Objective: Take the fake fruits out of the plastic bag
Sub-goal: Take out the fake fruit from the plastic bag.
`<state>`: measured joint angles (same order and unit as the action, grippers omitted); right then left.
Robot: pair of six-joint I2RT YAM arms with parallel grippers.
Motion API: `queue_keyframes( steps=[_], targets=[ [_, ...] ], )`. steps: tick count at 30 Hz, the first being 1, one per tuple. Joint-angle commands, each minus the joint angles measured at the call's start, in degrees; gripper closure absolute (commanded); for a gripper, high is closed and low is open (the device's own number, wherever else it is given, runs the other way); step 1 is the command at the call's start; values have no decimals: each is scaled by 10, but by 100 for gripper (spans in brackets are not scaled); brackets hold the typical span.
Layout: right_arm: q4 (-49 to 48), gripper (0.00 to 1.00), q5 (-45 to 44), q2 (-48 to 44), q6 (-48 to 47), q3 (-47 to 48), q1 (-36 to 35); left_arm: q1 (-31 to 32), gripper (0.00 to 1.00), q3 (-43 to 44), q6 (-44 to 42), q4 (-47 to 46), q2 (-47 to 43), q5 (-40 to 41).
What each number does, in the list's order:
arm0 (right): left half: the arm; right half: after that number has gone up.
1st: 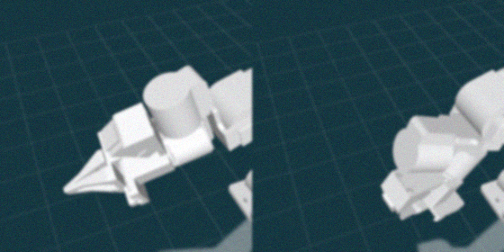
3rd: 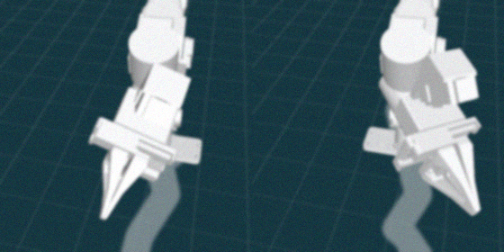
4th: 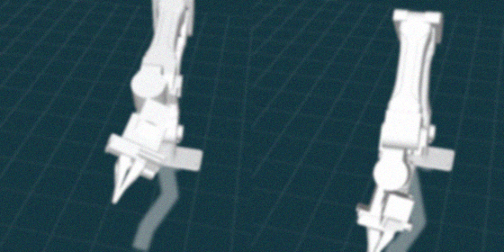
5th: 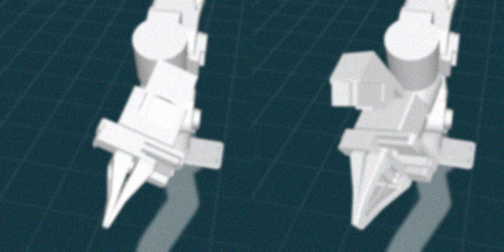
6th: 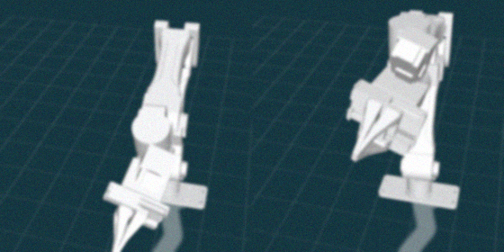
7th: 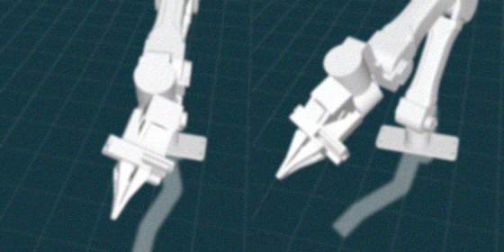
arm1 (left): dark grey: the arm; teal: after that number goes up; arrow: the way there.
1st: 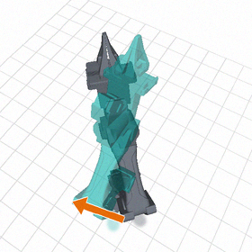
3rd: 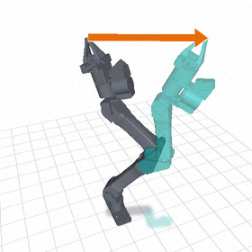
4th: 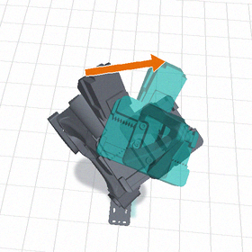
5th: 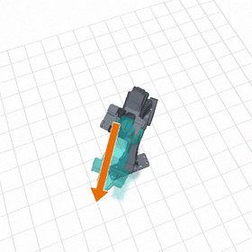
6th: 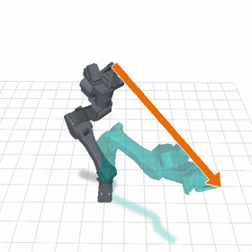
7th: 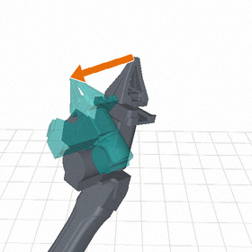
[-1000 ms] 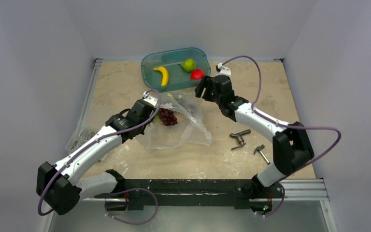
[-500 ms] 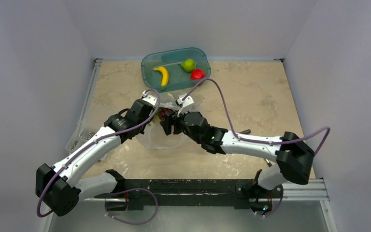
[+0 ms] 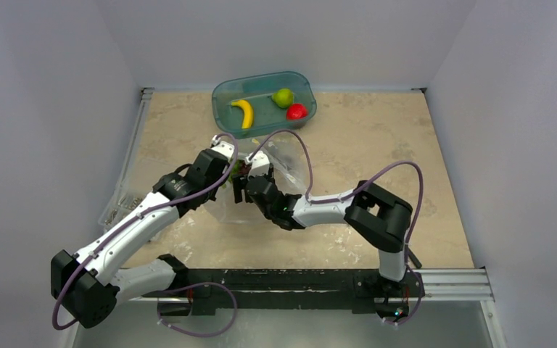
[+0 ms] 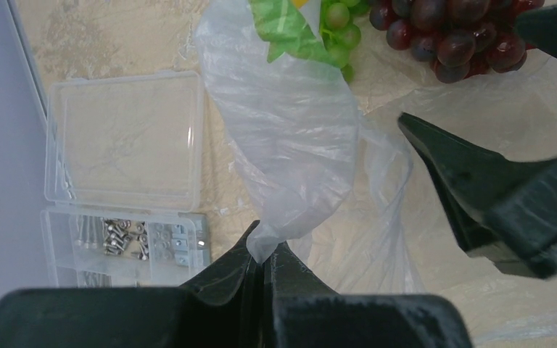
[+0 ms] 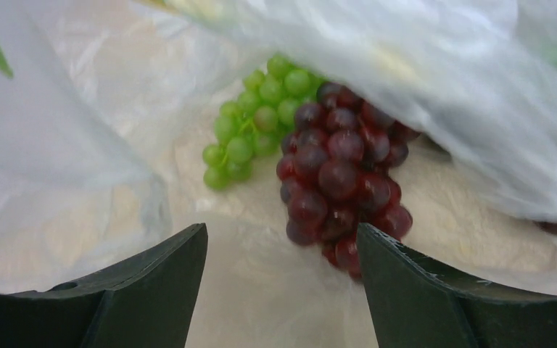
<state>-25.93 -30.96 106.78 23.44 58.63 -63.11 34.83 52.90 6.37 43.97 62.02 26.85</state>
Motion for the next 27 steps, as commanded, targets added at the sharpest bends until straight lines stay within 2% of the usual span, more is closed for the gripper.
queue_keyframes(
  steps=[1,9,16,20,23,27],
  targets=[
    [-60,23,-92,33,-5,56,3,3,100,12,-4,-14,-9,7],
    [-40,23,-124,108,-4,110,23,2,100,11,-4,-14,-9,8],
    [-34,29,-110,148,-15,134,31,3,100,12,-7,-13,12,16],
    [-25,50,-75,152,-20,139,31,3,100,16,-10,-6,10,37],
    [-13,74,-52,147,-19,141,31,2,100,9,-11,-12,-4,42],
    [-2,94,-33,131,-13,138,30,3,100,9,-13,-14,-7,36]
  ],
)
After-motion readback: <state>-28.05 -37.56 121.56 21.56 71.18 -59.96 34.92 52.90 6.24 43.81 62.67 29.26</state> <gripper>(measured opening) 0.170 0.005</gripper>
